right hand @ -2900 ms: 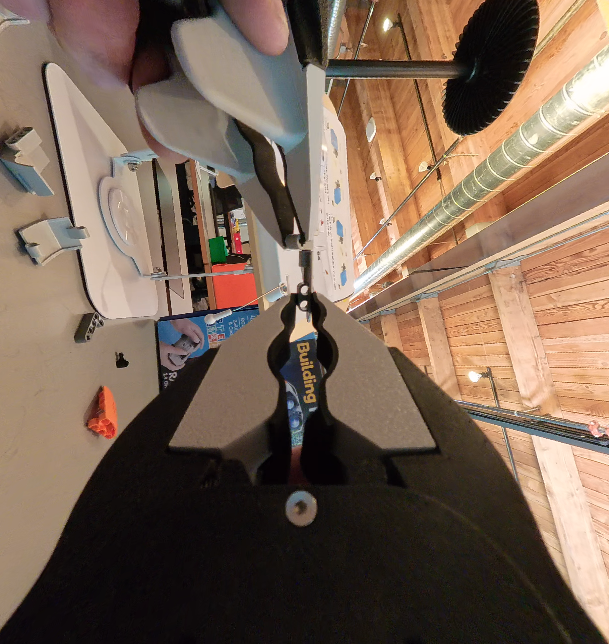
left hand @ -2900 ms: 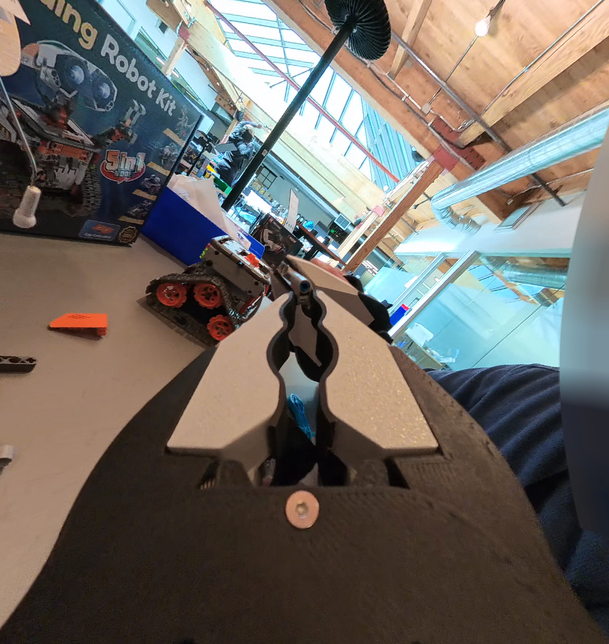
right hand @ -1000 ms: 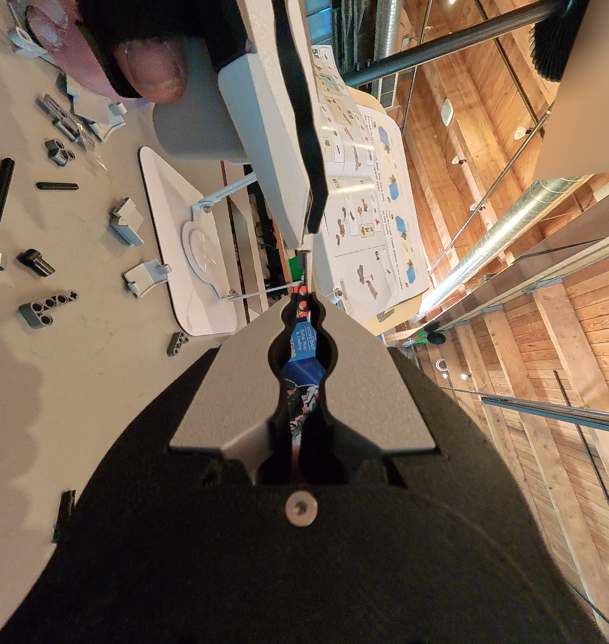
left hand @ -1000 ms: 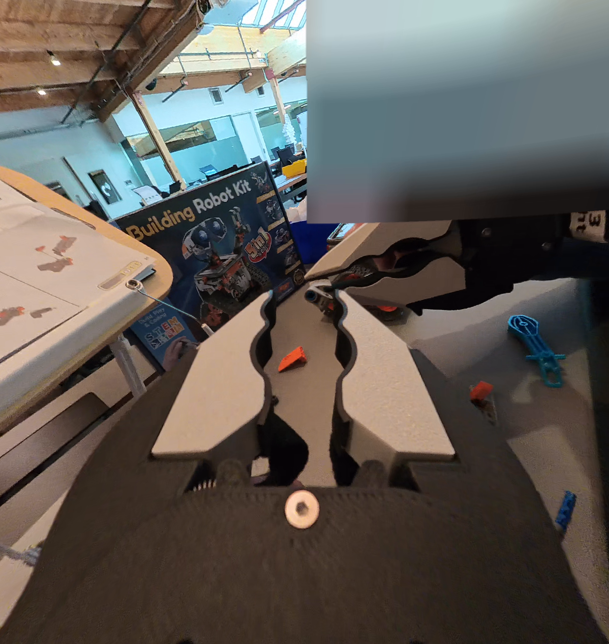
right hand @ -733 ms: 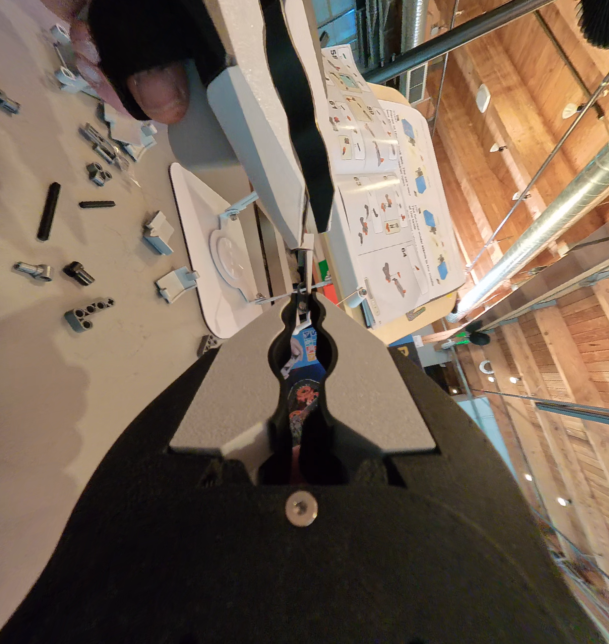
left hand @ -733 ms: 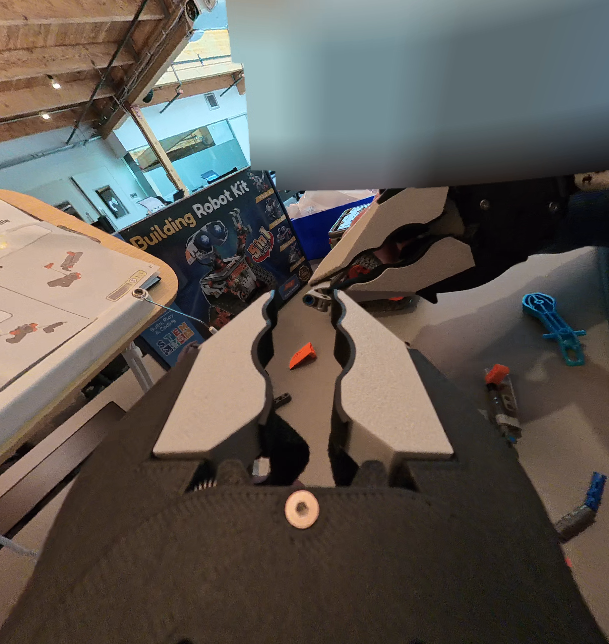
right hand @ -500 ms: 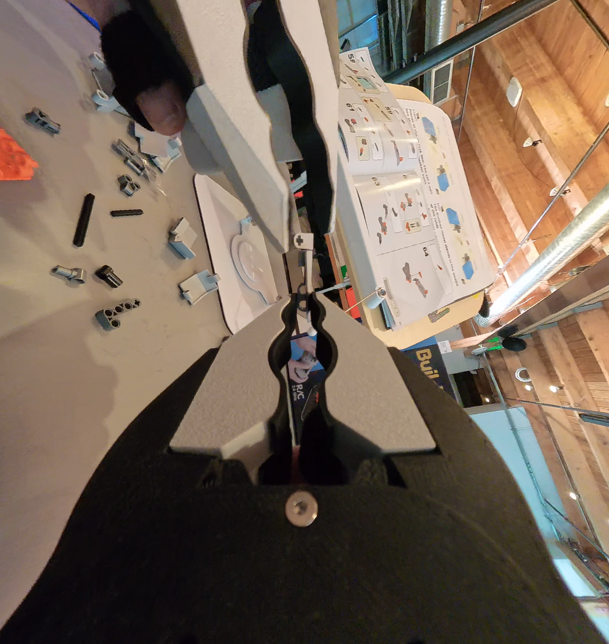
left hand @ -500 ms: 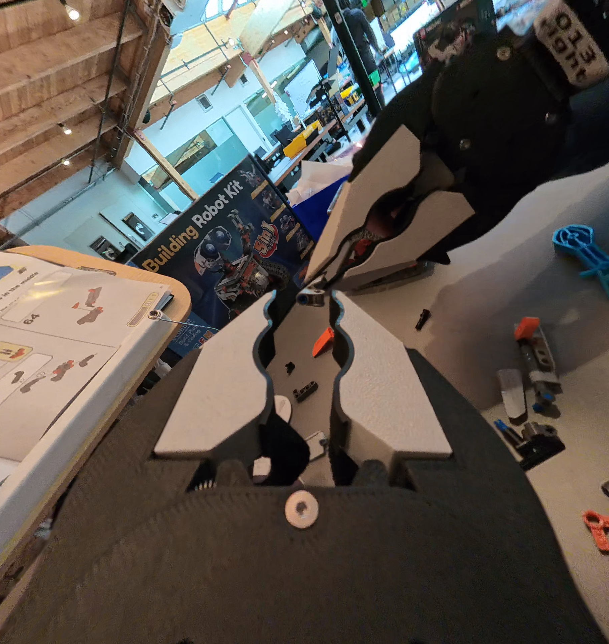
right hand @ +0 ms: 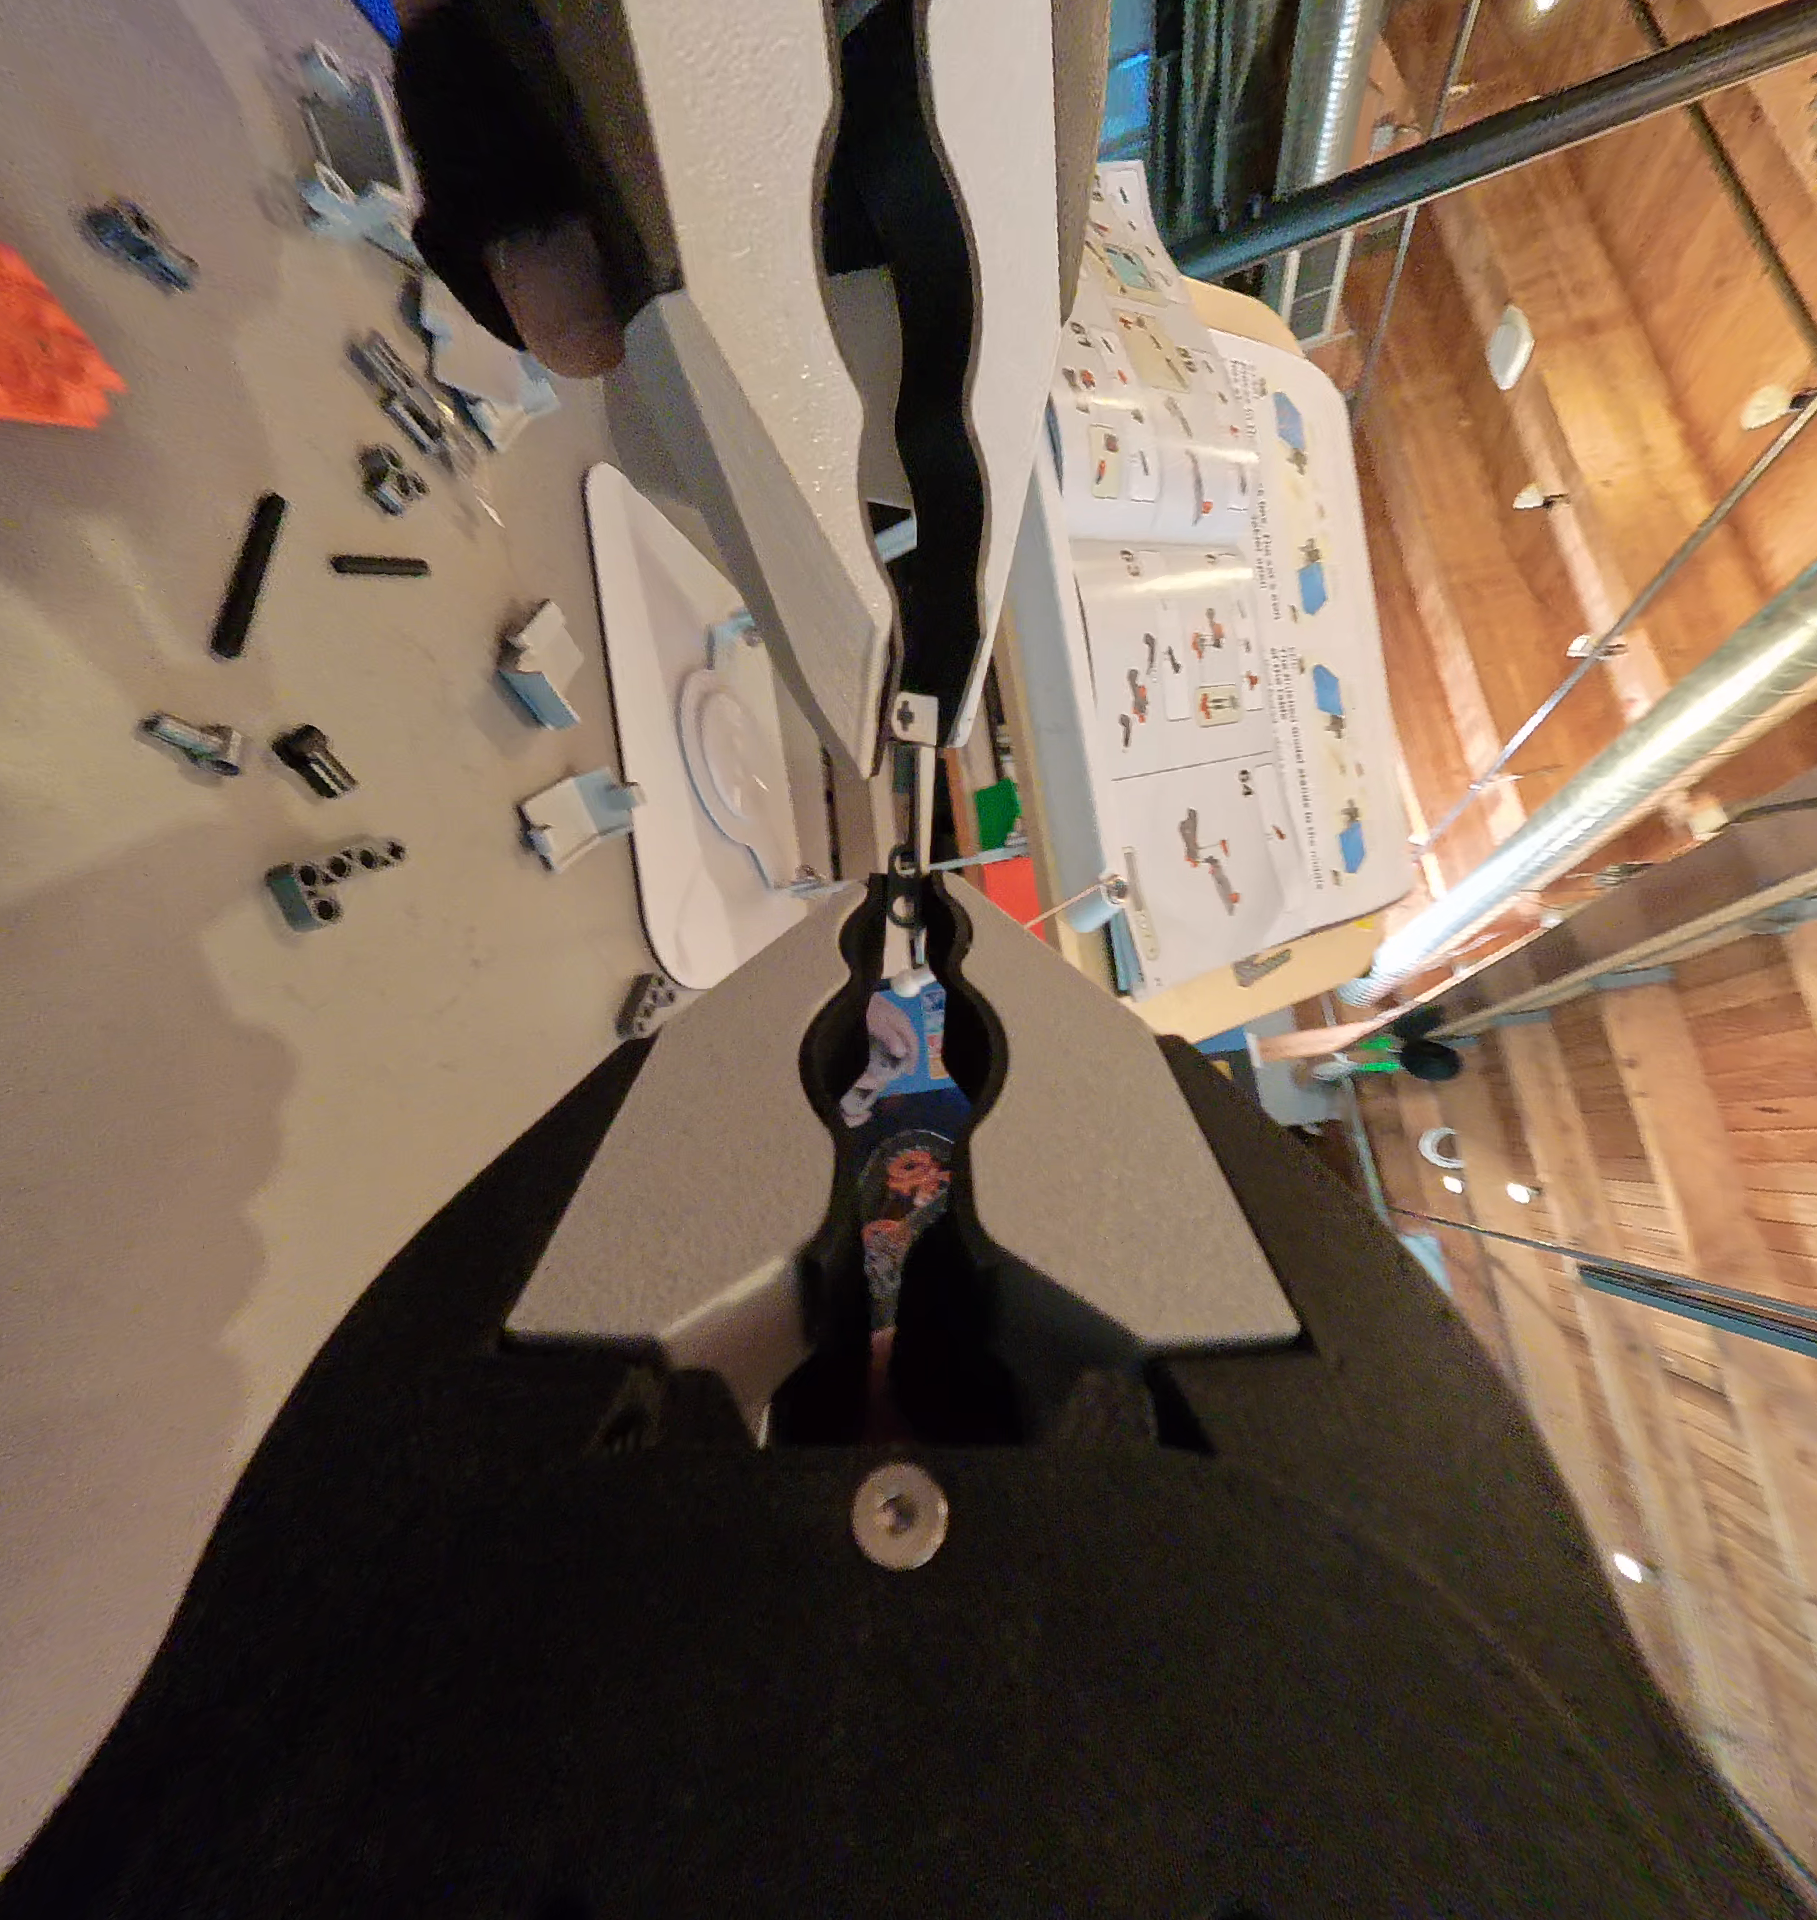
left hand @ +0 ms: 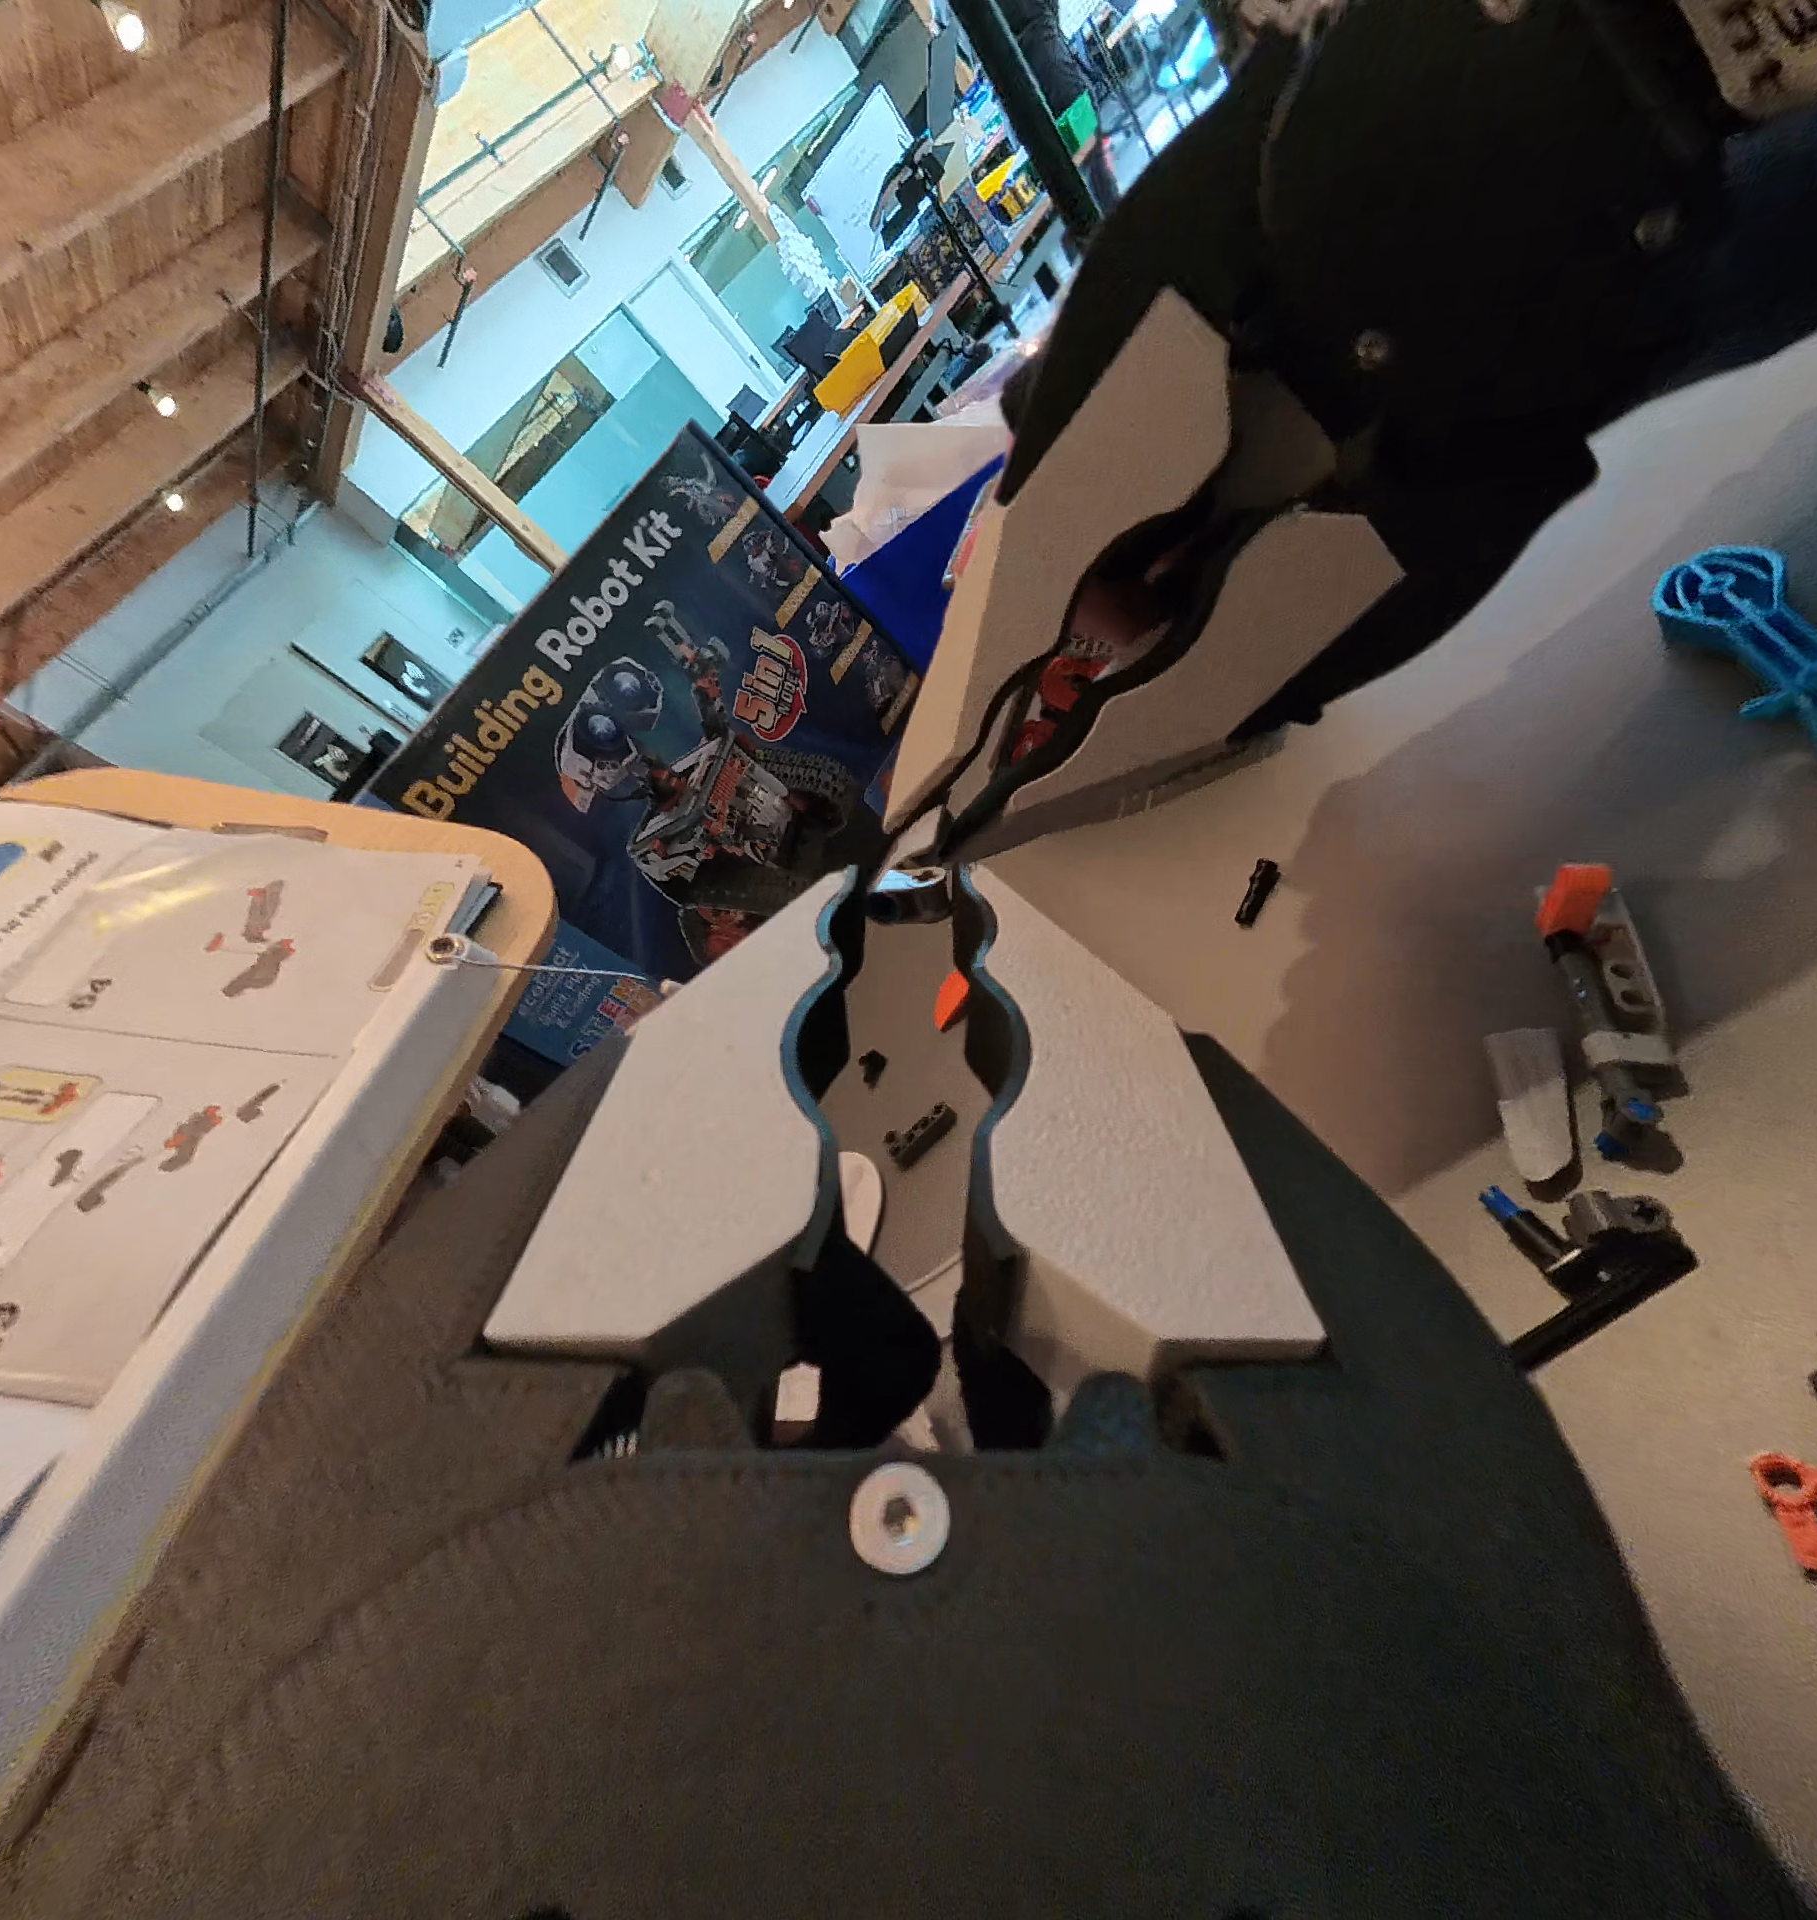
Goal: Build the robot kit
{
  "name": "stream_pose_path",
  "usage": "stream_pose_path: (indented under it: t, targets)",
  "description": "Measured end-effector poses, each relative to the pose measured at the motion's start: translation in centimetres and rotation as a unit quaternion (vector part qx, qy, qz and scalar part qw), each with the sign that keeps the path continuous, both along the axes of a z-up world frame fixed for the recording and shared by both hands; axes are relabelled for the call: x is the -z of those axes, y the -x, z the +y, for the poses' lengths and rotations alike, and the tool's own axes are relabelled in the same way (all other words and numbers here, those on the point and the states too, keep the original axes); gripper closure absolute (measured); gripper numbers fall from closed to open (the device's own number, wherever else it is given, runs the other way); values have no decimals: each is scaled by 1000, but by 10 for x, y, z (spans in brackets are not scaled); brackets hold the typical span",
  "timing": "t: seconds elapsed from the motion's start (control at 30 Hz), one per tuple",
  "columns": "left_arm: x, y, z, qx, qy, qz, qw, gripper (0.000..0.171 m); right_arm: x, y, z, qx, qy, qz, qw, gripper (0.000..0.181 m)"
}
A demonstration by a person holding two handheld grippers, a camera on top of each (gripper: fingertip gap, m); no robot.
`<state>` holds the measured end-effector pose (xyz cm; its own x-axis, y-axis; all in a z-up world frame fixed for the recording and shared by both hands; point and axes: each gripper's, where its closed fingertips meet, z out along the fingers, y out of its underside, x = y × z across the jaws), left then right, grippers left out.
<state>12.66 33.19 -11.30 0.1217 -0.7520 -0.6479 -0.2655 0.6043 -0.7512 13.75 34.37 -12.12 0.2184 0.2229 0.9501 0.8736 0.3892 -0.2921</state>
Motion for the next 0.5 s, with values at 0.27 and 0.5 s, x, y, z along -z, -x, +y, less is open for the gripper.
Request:
stream_pose_path:
  t: [0.27,0.5]
  targets:
    - [-9,-4,7,16,207,-73,976,156,-13,-5,7,49,-99,-53,992,177]
    - [-10,-3,5,17,159,-65,985,143,-10,-5,8,45,-64,-24,997,177]
